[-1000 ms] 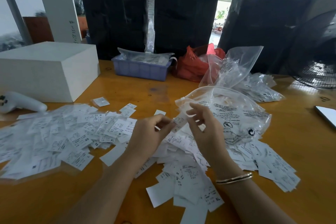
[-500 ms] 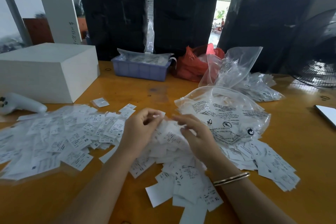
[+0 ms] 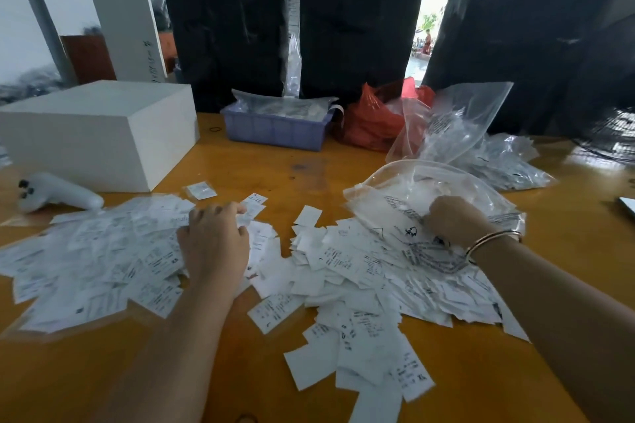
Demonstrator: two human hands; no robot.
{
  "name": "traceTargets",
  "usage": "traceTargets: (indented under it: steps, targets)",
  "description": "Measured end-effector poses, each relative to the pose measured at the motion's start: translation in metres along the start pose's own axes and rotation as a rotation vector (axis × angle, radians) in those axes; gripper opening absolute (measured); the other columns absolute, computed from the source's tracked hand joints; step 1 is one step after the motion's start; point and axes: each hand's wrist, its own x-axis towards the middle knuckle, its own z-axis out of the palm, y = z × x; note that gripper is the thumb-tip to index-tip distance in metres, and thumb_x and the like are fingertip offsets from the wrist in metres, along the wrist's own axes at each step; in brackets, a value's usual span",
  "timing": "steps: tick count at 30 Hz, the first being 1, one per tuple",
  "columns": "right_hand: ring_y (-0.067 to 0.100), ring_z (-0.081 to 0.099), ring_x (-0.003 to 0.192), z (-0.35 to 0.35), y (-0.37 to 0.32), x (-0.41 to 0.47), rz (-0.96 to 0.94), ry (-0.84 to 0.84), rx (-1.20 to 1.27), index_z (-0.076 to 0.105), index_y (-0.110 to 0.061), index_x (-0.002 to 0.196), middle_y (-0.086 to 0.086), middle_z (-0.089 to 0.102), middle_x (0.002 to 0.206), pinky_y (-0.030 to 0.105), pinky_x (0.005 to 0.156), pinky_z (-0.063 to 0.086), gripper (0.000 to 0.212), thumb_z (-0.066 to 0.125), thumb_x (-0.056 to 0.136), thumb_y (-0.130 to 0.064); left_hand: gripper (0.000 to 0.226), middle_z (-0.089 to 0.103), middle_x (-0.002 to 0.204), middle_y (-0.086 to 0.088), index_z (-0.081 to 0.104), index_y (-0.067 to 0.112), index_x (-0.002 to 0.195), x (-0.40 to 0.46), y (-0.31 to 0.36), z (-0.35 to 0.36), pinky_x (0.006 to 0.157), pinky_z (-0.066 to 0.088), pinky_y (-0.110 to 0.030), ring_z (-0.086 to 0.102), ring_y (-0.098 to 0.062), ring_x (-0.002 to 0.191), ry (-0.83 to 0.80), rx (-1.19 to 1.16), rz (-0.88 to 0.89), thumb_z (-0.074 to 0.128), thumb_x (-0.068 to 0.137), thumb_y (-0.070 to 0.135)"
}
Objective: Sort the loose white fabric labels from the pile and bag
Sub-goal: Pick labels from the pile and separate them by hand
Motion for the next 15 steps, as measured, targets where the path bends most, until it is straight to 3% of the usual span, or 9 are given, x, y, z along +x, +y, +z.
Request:
traceTargets:
  steps: [2, 4, 8, 12, 13, 15]
  targets:
    - [0.027, 0.056, 0.076, 0.004, -0.004, -0.005, 0.026, 0.06, 0.052, 0.057, -0.007, 0.077, 0.012, 0.064, 0.09, 0.033, 0.069, 0.047, 0.014, 0.052, 0.088, -0.015, 0.027, 0.06, 0.121, -0.001, 0.06, 0.026, 0.117, -0.001, 0.004, -0.001, 0.081, 0.037, -0.03, 0.048, -0.022, 0.112, 0.01, -0.032, 0.069, 0.061, 0.09, 0.026]
    - [0.029, 0.061, 0.075, 0.01, -0.009, -0.011, 0.034, 0.194, 0.088, 0.065, -0.006, 0.083, 0.011, 0.065, 0.083, 0.033, 0.068, 0.05, 0.016, 0.05, 0.087, -0.009, 0.023, 0.061, 0.117, 0.0, 0.064, 0.023, 0.113, -0.005, 0.012, -0.002, 0.081, 0.037, -0.028, 0.049, -0.021, 0.11, 0.007, -0.122, 0.199, 0.059, 0.09, 0.024]
    - [0.031, 0.06, 0.08, 0.013, -0.008, -0.022, 0.026, 0.335, 0.259, 0.071, -0.008, 0.09, 0.011, 0.067, 0.087, 0.032, 0.071, 0.043, 0.021, 0.05, 0.09, -0.014, 0.019, 0.064, 0.11, 0.006, 0.067, 0.022, 0.107, -0.016, 0.027, 0.0, 0.09, 0.042, -0.03, 0.049, -0.015, 0.109, -0.113, -0.266, 0.451, 0.058, 0.09, 0.023]
    - [0.029, 0.058, 0.096, 0.006, -0.008, -0.03, -0.024, 0.543, 0.44, 0.073, -0.013, 0.097, 0.007, 0.071, 0.101, 0.042, 0.086, 0.044, 0.024, 0.053, 0.093, -0.024, 0.016, 0.063, 0.106, 0.01, 0.068, 0.024, 0.104, -0.022, 0.037, 0.0, 0.093, 0.04, -0.028, 0.048, -0.011, 0.108, -0.142, -0.372, 0.509, 0.057, 0.092, 0.023]
    - [0.028, 0.058, 0.1, 0.004, -0.009, -0.031, -0.031, 0.551, 0.454, 0.072, -0.014, 0.101, 0.006, 0.07, 0.105, 0.044, 0.089, 0.044, 0.023, 0.053, 0.093, -0.025, 0.016, 0.063, 0.106, 0.01, 0.068, 0.024, 0.104, -0.024, 0.039, 0.0, 0.092, 0.04, -0.027, 0.048, -0.011, 0.108, -0.154, -0.386, 0.511, 0.057, 0.092, 0.023]
    - [0.028, 0.056, 0.107, 0.004, -0.011, -0.03, -0.021, 0.406, 0.38, 0.066, -0.013, 0.112, 0.008, 0.066, 0.115, 0.043, 0.093, 0.043, 0.025, 0.053, 0.093, -0.023, 0.016, 0.062, 0.107, 0.011, 0.068, 0.025, 0.104, -0.026, 0.04, 0.0, 0.089, 0.036, -0.023, 0.046, -0.01, 0.109, -0.181, -0.4, 0.519, 0.057, 0.092, 0.024]
